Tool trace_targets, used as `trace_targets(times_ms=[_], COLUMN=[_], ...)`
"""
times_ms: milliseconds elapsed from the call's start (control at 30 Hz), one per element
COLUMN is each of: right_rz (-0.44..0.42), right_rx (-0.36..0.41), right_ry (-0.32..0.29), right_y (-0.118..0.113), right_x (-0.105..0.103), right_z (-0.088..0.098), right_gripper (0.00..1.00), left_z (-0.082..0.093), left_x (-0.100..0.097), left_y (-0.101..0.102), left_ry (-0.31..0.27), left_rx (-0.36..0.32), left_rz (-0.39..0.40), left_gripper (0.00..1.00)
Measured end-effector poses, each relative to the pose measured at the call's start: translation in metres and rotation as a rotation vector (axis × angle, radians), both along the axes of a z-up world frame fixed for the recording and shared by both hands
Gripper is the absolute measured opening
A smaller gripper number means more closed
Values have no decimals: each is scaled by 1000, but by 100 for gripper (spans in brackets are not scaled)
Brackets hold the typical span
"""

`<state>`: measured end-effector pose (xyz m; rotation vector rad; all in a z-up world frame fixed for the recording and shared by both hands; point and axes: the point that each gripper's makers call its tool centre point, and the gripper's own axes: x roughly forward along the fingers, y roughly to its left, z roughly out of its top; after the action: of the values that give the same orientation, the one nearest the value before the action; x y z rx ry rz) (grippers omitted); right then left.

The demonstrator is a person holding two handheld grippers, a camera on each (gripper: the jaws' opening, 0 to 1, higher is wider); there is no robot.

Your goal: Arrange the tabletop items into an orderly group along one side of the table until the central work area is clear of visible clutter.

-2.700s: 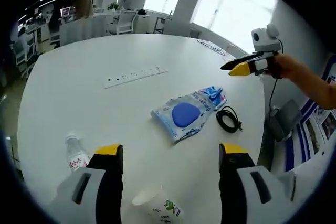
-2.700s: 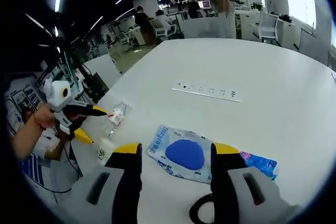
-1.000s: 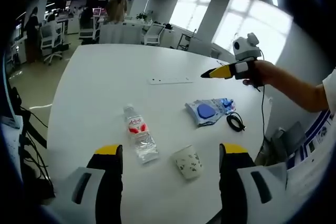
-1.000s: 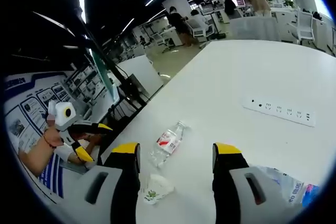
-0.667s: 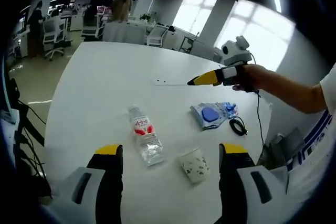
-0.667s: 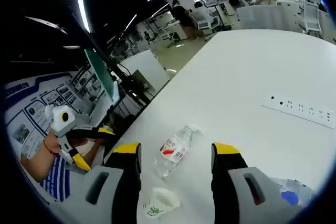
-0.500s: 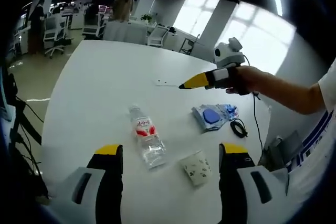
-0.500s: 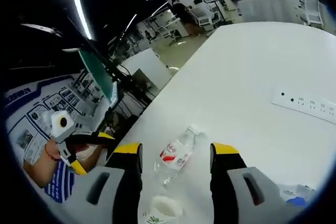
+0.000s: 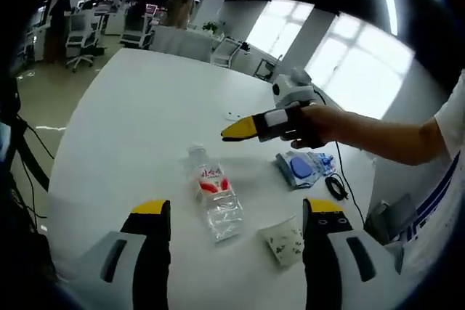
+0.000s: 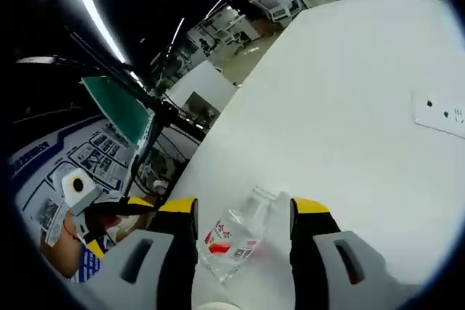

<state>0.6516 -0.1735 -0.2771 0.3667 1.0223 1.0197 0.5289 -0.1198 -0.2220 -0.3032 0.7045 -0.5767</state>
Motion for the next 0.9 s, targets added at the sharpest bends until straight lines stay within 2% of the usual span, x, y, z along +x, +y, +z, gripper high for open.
trace_targets(times_ms=[200, 467, 733, 900], right_rz=[-32, -43, -23, -51], right_rx=[54, 112, 138, 190], right_ry=[79, 136, 137, 183], right_y=[6, 11, 23, 27], right_x=[3, 8, 9, 11], right_z=[-16, -27, -36, -39], right_gripper=[46, 40, 40, 35], left_z=[-12, -13, -12, -13], left_x=[2, 10, 19, 22], left_y=[-5, -9, -12, -13], left_ry=[12, -4, -18, -20], left_rx=[-10, -36, -40, -52], left_rz=[-9, -8, -16, -17], left_gripper=[75, 75, 73, 73])
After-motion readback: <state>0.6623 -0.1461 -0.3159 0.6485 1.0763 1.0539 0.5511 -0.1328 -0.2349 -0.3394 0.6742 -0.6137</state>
